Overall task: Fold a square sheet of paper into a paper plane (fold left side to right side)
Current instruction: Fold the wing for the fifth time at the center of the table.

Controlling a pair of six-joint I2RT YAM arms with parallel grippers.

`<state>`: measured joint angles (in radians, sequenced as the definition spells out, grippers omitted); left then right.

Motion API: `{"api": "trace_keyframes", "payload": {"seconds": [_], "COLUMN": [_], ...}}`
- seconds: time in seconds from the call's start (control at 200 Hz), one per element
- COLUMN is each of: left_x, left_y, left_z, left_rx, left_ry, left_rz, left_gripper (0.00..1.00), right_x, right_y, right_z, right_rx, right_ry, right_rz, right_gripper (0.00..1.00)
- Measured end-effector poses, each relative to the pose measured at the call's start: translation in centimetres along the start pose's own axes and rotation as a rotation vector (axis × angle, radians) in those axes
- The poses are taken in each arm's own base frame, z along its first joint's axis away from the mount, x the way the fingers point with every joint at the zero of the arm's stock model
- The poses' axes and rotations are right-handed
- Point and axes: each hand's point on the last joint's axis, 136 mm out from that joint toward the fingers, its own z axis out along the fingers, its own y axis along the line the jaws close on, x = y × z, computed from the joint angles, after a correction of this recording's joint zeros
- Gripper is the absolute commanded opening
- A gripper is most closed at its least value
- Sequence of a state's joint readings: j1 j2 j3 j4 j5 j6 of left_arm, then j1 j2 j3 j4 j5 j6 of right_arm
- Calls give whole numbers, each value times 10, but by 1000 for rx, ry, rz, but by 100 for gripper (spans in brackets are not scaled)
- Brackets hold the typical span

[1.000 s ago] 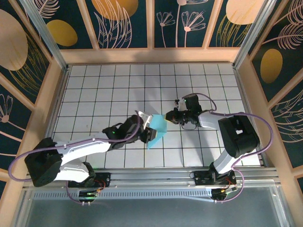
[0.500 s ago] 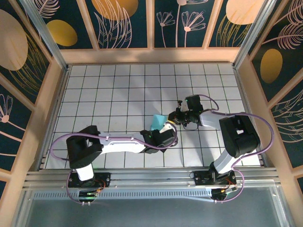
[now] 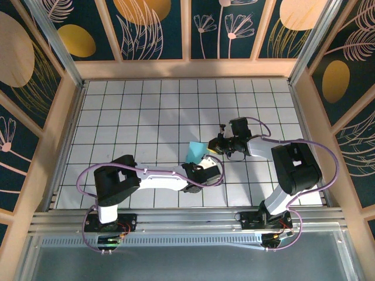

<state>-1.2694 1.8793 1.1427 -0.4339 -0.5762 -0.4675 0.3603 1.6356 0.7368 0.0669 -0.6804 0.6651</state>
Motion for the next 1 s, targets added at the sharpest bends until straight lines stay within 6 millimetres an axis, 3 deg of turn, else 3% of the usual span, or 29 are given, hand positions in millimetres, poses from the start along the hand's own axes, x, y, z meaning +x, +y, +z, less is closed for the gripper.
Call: {"api": "trace_keyframes", "payload": {"seconds": [0.155,0.365,0.505,0.611,0.786,0.881,0.996], "left_x": [0,2,4,8,1,-9,-19], "left_y": [2,4,6,6,7,10,13], "left_z": [0,2,3,3,-4,-7,-8], "left_rx": [-10,-20,-30,-20,77,158,277], "left_ry": [-3,-4,-12,-2,-1,-10,-10], "left_rz": [-6,-23,-32,-31,-97,-166,-252], "left_gripper": [10,0,0,0,0,0,0], "right_x": [-1,1,-3,-22,-56,-55,-43], "right_y": [-2,-6,-12,-12,-6,-8,-16], "right_z": [0,-1,-7,-32,-94,-111,-112], "right_rx": [8,21,49,64,61,71,82], "right_ry": [-4,2,-16,-105,-322,-378,-377], "right_rz": [4,14,15,-2,-70,-104,-128], "right_gripper": [0,0,23,37,52,55,57]}}
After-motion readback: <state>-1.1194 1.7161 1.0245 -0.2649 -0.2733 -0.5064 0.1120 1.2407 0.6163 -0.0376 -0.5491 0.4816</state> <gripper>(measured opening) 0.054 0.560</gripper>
